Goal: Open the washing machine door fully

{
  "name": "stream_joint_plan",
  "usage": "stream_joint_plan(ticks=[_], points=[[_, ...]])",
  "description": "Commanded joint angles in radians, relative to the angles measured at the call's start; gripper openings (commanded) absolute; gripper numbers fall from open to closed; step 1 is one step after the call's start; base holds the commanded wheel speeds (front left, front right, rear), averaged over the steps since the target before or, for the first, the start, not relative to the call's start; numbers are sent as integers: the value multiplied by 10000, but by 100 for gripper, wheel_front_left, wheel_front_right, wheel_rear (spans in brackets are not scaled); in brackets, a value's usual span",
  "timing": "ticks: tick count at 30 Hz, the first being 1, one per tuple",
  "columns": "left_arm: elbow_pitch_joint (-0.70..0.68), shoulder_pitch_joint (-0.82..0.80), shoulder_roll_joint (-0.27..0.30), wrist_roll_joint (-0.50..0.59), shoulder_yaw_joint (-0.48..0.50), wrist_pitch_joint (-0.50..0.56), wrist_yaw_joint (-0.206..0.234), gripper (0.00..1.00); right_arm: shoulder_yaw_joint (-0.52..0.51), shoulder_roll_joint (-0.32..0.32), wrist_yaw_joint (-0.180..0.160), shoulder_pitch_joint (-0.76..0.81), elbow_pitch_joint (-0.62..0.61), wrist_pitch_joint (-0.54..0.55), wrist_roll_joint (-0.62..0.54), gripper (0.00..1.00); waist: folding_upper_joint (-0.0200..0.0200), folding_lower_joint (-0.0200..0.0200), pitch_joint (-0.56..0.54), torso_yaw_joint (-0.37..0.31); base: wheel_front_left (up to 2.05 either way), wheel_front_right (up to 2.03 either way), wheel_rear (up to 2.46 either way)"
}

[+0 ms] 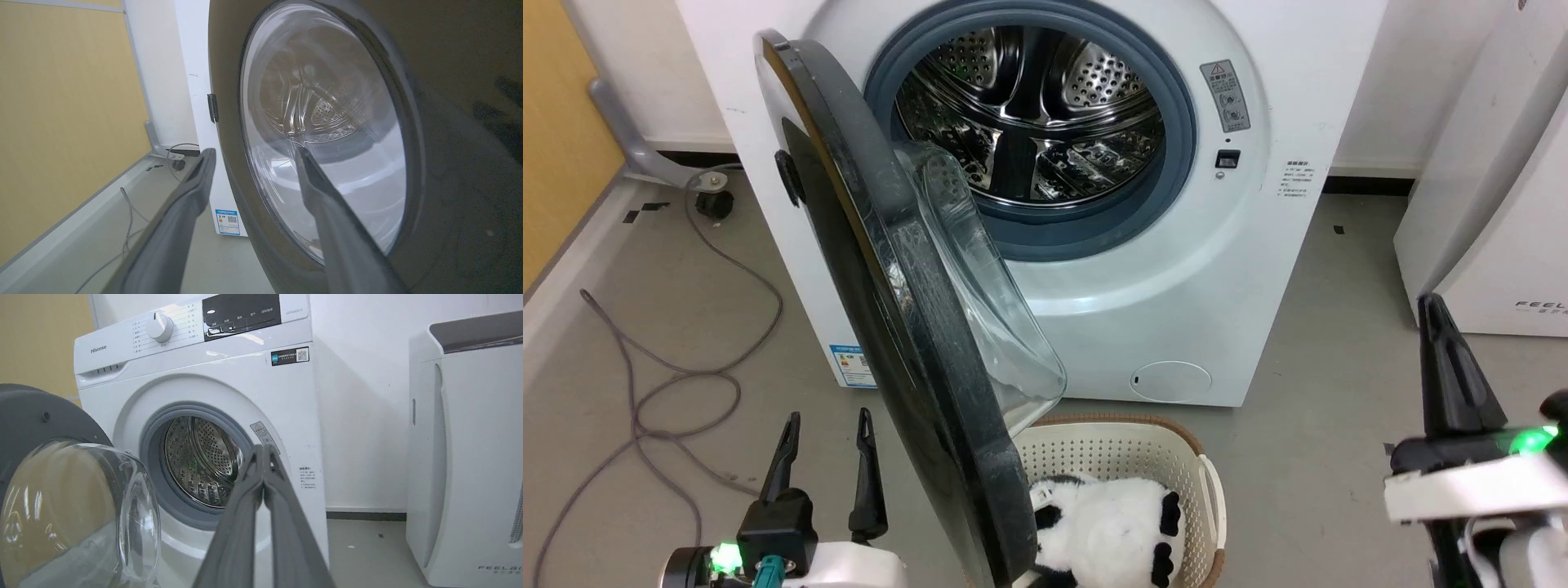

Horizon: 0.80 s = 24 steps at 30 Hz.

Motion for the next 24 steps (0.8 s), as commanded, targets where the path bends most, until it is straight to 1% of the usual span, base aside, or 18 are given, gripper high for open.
stream_joint_plan(ticks=[1,3,4,7,11,18,19,20,24], points=[[-29,86,10,93,28,-53,0,100,-285,349,8,424,-330,-39,-1074,0,-1,0,8,-15,0,0,0],[-35,87,10,97,40,-53,0,100,-538,618,8,731,-595,-40,-2257,0,-1,0,12,-28,0,0,0],[-30,82,10,99,44,-53,-4,100,-642,757,8,883,-668,-41,-2641,0,-1,0,12,-29,0,0,0],[-16,71,10,101,38,-53,-17,100,-904,1067,8,1327,-732,-41,-3375,0,-1,0,5,-13,0,0,0],[-25,88,10,92,30,-53,-7,100,-1014,1290,8,1851,-414,-42,-3604,0,-1,0,-12,-3,0,0,0],[-19,123,10,95,38,-53,-4,100,-961,1369,8,2205,-14,-42,-3351,0,-1,0,-29,-8,0,0,0],[-19,128,10,97,42,-53,-2,100,-945,1371,8,2216,5,-42,-3272,43,-1,0,-28,-10,0,0,0],[-17,129,10,99,44,-53,-1,100,-929,1372,8,2221,15,-42,-3214,100,-1,0,-26,-11,0,0,0],[25,108,10,107,55,-53,-18,100,-858,1375,8,2223,36,-43,-3094,100,-1,0,-27,10,0,0,0]])
